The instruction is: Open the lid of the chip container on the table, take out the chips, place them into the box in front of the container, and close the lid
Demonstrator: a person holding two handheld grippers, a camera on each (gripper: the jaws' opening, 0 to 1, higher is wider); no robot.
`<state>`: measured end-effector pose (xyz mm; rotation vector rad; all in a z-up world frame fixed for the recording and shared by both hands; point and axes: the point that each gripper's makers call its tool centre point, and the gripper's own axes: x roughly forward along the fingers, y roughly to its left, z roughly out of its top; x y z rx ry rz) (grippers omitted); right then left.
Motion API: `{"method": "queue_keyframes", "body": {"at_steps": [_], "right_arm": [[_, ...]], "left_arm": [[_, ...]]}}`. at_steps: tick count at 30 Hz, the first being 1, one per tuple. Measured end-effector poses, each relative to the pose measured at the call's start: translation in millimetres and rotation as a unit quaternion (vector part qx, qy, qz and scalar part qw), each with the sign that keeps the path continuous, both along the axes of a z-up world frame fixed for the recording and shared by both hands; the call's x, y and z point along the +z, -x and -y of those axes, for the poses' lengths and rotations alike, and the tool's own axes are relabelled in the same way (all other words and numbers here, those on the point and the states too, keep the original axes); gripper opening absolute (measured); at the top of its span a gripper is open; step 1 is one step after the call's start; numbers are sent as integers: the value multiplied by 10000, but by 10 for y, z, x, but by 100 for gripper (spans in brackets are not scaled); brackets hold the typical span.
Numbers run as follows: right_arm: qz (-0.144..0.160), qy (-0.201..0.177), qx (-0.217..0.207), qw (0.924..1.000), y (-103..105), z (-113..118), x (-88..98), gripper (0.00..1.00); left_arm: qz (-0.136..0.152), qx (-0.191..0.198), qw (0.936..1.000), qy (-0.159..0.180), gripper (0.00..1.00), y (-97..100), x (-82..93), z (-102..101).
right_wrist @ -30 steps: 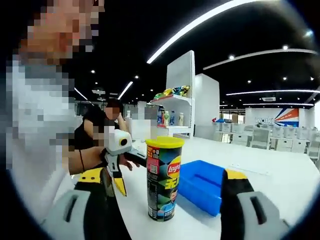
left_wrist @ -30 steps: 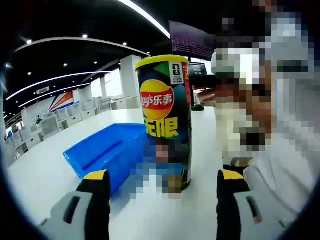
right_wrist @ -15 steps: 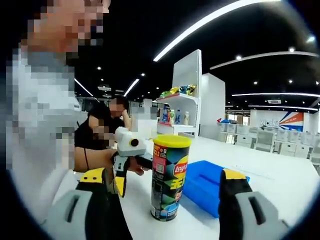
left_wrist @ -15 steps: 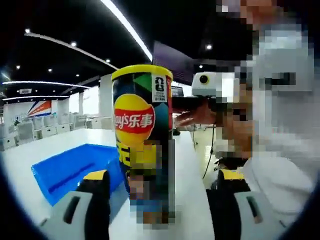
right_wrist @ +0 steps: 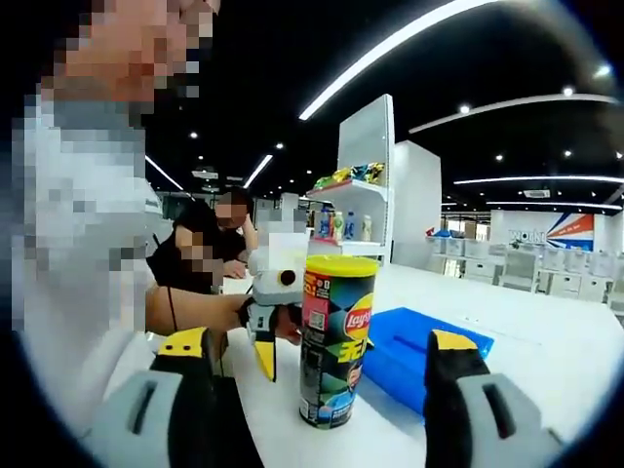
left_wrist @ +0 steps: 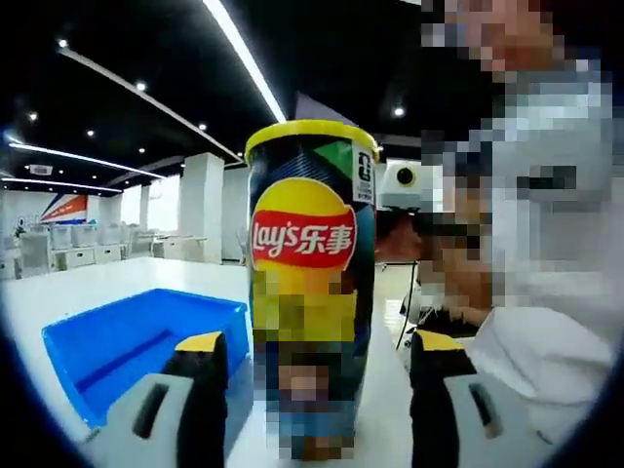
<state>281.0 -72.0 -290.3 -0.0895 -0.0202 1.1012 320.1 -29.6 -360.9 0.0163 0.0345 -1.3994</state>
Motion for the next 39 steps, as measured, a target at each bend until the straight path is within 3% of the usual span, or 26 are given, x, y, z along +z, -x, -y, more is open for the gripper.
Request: {"method": "queue_keyframes", "body": {"at_steps": [8,11,22,26,36,39], "right_arm": [[-37,21,-43,10000,-27,2,-26,87],[-59,19,-46,10000,-31,2,-40,87],[-82,48,-21,10000,-25,-5,-81,85],[-76,50,-33,10000,-33,5,-91,85],[-129,120,-73,9998,-61,9,-131,84],[-292,140,-63,9995,-61,4,-161,80]], "left_arm": [[-185,5,9998,-50,73,-12,-84,71],[-133,-23,9999,-3,72,22,-62,85],[-284,39,9996,4,60,-34,-137,85],[-206,90,9997,-57,51,-56,-178,83],[-153,60,9999,-8,50,-59,-179,84],[-112,67,9999,-8,50,-62,-181,85]]}}
